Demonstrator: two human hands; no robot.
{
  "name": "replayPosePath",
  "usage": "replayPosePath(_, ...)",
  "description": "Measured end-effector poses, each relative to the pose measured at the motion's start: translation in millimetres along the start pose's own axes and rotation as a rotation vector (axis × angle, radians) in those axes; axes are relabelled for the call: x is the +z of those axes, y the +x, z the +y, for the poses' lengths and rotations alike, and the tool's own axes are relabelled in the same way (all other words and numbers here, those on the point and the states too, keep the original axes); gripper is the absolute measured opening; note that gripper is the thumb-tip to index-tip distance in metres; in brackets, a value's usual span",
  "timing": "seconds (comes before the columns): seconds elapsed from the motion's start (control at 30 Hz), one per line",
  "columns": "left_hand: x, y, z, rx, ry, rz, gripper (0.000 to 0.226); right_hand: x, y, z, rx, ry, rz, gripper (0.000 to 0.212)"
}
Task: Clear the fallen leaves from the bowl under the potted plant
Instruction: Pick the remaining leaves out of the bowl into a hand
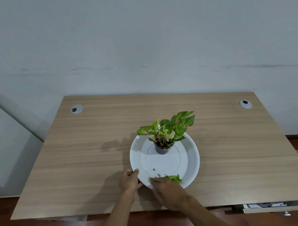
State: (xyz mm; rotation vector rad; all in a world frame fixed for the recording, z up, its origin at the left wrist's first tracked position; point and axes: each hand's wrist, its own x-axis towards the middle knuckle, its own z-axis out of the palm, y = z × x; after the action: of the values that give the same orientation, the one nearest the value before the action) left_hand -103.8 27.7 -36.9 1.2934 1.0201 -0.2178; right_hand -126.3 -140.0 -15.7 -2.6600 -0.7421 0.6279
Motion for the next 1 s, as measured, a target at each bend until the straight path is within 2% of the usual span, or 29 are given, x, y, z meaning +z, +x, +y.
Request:
replayPosePath(0.17,0,-2,0,-0.001,-0.014,-0.006,0.020,-18,-12,11,0.006,0.118,0.063,0.042)
replayPosePath(0.27,1,-2,-3,0.007,-0.013,0.008,0.014,-24,5,16,0.076,0.119,0.091,0.047)
replayPosePath(0.37,2,0,-5,0.011,-0.026,0.018,0.009,-18,24,13,0.023,-0.010,0.003,0.056)
replayPosePath(0.43,1,2,-7,0.009,-0.032,0.024,0.009,-12,22,9,-0.033,-0.068,-0.041,0.069)
replayPosePath(0.6,1,4,-8,0.020,-0.030,0.041,0.014,-6,-2,16,-0.152,-0.114,0.015,0.046)
replayPosePath(0.73,3,-3,-6,0.019,-0.038,0.038,0.016,-9,-13,21,-0.110,-0.037,-0.027,0.049)
replayPosePath(0.8,3,-6,-5,0.016,-0.044,0.040,0.017,-15,-10,18,-0.090,0.059,0.041,0.045)
replayPosePath(0.87,2,-7,-3,0.012,-0.036,0.038,0.017,-20,-1,19,0.014,0.132,0.130,0.043)
replayPosePath(0.93,2,-6,-2,0.007,-0.028,0.039,0.016,-19,7,21,0.104,0.114,0.134,0.044)
replayPosePath(1.0,2,-6,-1,0.009,-0.022,0.045,0.016,-15,12,22,0.074,0.011,0.052,0.044)
